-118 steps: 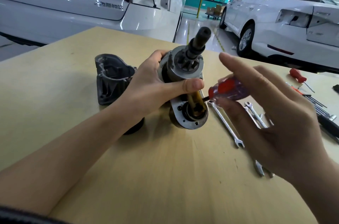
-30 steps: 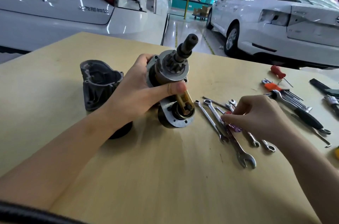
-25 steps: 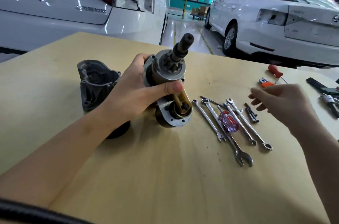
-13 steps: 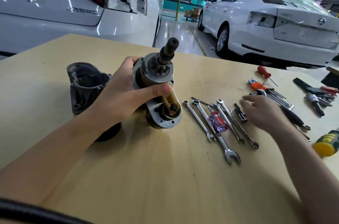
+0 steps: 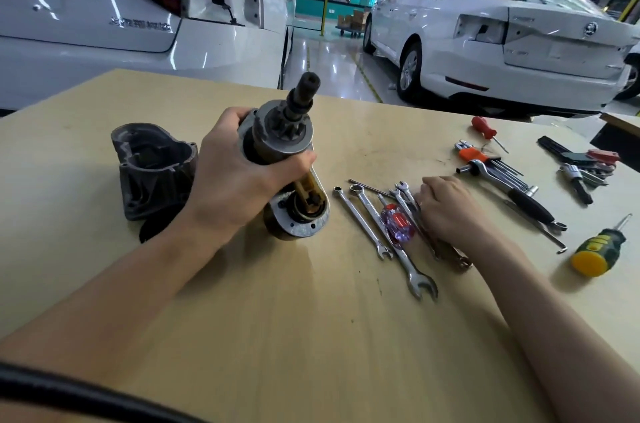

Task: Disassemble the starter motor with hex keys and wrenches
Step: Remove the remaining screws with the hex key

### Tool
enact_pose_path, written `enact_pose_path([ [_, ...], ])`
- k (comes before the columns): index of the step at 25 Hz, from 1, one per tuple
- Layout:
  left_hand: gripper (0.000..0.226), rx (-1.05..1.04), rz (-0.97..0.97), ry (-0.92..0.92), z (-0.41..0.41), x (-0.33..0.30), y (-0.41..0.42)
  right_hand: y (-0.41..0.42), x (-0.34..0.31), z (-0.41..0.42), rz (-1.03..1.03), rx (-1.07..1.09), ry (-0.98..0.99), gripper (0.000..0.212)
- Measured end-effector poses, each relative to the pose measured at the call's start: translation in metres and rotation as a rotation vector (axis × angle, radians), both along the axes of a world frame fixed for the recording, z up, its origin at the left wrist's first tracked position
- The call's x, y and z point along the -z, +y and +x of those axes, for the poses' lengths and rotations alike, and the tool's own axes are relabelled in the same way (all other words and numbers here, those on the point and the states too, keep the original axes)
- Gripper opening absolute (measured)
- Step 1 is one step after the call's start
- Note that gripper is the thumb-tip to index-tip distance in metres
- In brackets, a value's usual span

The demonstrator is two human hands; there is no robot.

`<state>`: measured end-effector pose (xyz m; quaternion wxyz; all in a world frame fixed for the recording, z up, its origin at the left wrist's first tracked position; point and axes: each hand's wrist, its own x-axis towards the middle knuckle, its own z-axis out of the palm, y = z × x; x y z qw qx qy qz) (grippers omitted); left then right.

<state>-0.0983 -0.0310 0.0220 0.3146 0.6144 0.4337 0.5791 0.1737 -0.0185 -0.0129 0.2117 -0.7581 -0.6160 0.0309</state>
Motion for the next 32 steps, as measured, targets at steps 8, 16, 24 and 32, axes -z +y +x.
enact_pose_path([
  [8,0.071,-0.080,0.007,0.252,0.029,-0.005,0.005,-0.017,-0.015,0.044,-0.230,0.502,-0.233,0.032],
  [16,0.078,-0.099,0.064,0.371,0.043,-0.002,0.008,-0.014,-0.010,0.057,-0.186,0.557,-0.163,0.039],
  [24,0.086,-0.072,0.047,0.362,0.044,-0.004,0.008,-0.013,-0.024,0.053,-0.098,0.454,-0.269,0.030],
  [32,0.069,0.008,0.065,0.288,0.034,-0.004,0.006,-0.013,-0.036,0.061,-0.231,0.339,-0.311,0.015],
])
